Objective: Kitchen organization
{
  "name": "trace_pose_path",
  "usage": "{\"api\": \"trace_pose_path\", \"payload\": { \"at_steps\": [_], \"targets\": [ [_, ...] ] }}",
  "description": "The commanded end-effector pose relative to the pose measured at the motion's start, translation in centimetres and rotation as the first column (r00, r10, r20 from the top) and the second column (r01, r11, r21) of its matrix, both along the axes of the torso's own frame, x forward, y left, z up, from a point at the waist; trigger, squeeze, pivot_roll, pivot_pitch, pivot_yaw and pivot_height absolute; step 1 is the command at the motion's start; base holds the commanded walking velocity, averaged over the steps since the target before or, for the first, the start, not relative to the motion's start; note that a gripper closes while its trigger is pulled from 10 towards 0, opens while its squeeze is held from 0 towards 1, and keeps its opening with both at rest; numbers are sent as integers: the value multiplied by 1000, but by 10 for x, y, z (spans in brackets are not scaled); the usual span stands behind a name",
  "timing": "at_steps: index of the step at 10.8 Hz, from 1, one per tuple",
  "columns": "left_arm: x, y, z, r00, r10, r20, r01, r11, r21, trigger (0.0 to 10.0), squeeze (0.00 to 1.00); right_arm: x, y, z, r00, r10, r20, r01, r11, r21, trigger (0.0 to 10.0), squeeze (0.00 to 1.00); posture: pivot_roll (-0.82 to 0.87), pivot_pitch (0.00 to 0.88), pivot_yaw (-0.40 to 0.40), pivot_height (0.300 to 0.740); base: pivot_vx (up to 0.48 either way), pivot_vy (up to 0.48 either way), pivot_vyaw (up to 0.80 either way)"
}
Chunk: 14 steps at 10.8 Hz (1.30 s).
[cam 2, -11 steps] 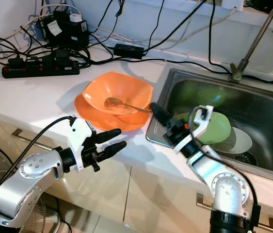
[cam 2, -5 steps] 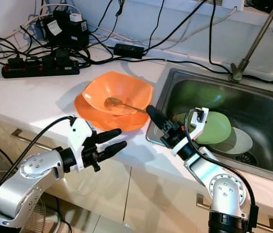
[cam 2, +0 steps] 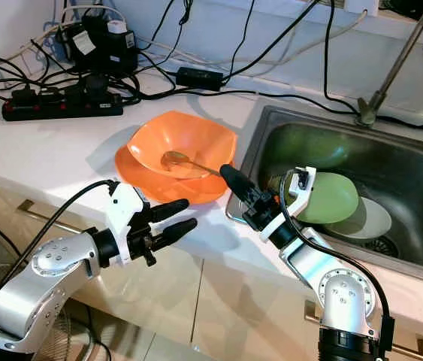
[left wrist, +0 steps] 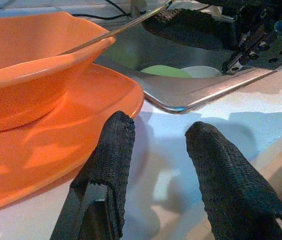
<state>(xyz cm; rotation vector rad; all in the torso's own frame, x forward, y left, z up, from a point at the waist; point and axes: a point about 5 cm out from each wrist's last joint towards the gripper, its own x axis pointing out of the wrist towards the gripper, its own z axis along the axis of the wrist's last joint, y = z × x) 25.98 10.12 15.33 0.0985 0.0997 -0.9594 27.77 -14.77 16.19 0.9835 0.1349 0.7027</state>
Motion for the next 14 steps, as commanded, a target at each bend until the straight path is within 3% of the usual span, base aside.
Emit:
{"api": "trace_pose_path", "payload": {
  "at_steps": [1,2,3,4,5,14],
  "targets": [
    [0,-1,-1,1000,-7,-1,7,1000,7,10000,0,3,1,2,1000,-5,0,5,1000,-5,10000,0,186,23,-66,740,0,0,0],
    [0,-1,-1,1000,-5,0,5,1000,7,10000,0,3,2,2,1000,-4,1,4,1000,-5,10000,0,186,23,-66,740,0,0,0],
    [0,-1,-1,1000,-5,0,5,1000,7,10000,0,4,2,2,1000,-4,2,4,1000,-5,4157,0,188,22,-66,740,0,0,0],
    [0,-1,-1,1000,-5,0,5,1000,7,10000,0,4,2,2,1000,-7,1,7,1000,-5,1216,0,188,19,-65,740,0,0,0],
    [0,-1,-2,1000,-6,0,6,1000,8,10000,0,5,2,1,1000,-8,1,8,1000,-6,0,0,188,18,-64,740,0,0,0],
    [0,-1,-1,1000,-5,1,5,1000,7,10000,0,8,2,4,999,-32,17,32,999,10,0,0,188,21,-65,740,0,0,0]
  ]
}}
